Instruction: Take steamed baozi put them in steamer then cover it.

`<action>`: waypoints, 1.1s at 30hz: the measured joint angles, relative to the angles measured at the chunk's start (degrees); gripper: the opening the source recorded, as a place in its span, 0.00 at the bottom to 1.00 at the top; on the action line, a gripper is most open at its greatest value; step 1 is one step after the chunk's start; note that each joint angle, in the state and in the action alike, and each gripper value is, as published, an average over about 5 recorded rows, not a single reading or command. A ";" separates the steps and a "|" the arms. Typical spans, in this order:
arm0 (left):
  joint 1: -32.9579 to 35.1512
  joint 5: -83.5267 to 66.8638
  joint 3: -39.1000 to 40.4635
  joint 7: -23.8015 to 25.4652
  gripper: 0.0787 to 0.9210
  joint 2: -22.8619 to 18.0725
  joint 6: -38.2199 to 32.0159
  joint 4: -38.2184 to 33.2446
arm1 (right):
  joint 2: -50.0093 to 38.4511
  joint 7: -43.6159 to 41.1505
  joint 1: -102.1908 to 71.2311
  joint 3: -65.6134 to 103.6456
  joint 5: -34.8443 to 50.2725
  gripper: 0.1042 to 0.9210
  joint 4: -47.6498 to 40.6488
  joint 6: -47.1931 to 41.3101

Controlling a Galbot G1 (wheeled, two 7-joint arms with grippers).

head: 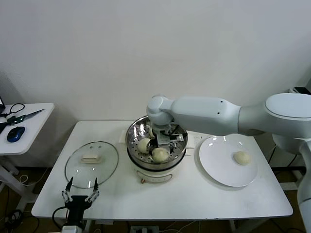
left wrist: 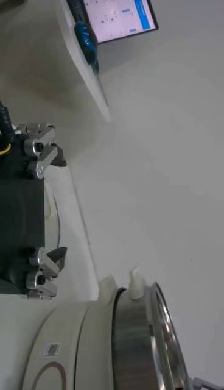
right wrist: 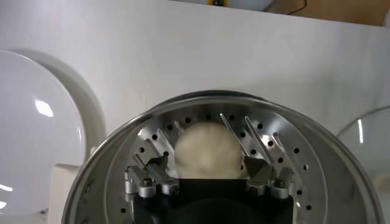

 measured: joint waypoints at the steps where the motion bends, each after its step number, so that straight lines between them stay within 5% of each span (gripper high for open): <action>1: 0.04 0.03 0.02 0.00 0.88 0.00 0.00 -0.06 | -0.28 0.03 0.30 0.23 0.34 0.88 -0.17 -0.17; 9: 0.24 0.26 0.06 0.00 0.88 0.51 0.26 -0.78 | -4.24 4.15 4.06 -0.21 5.60 0.88 -2.47 -6.42; 23: 0.52 0.61 0.52 0.06 0.88 1.30 0.25 -1.49 | -18.93 9.92 5.17 -0.94 24.67 0.88 -5.73 -35.20; 33: 0.67 1.12 0.50 0.04 0.88 1.05 0.42 -1.60 | -29.25 6.73 -3.87 4.96 23.08 0.88 -10.56 -38.93</action>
